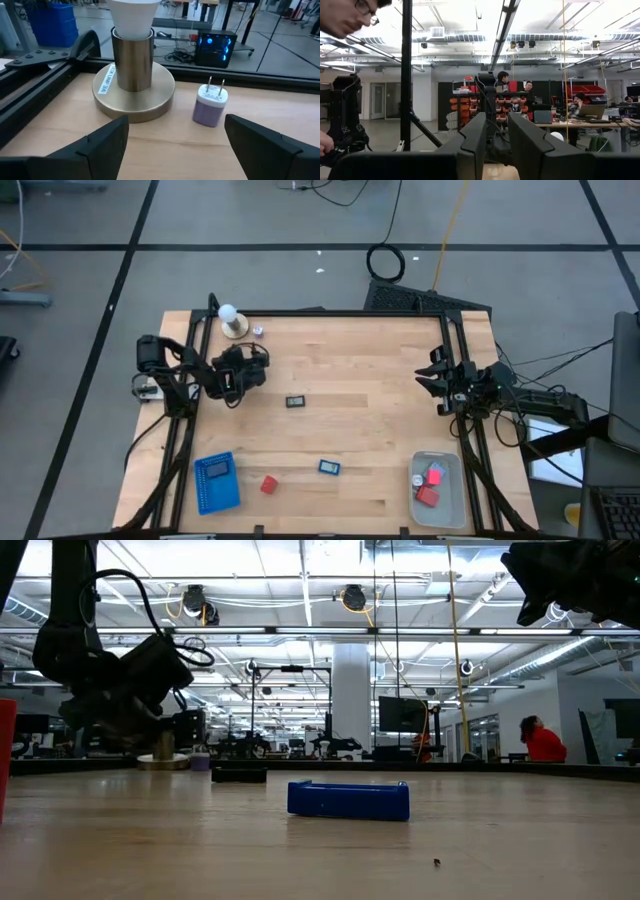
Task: Pick & Place Office items
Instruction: Put the purple charger adapter into the gray bin
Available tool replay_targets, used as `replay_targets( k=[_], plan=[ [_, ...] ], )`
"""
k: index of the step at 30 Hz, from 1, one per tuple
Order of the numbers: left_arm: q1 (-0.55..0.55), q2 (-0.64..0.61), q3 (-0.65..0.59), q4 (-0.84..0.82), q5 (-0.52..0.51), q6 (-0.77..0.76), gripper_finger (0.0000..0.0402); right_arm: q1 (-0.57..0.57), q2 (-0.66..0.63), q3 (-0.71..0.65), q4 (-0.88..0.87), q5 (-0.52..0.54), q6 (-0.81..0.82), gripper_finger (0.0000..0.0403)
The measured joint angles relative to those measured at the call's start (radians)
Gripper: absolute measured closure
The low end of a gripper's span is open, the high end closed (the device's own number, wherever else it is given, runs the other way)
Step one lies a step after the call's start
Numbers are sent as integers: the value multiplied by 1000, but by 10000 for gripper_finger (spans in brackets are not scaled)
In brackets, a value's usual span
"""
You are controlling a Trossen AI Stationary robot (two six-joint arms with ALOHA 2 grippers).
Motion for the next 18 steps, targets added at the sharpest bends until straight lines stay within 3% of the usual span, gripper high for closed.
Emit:
replay_targets(
  k=[10, 18],
  plan=[
    [3, 0, 13, -29, -3, 45, 69, 0, 0, 0, 0, 0, 0, 330],
    [31, 0, 51, -101, 104, 192, 69, 0, 0, 0, 0, 0, 0, 330]
  ],
)
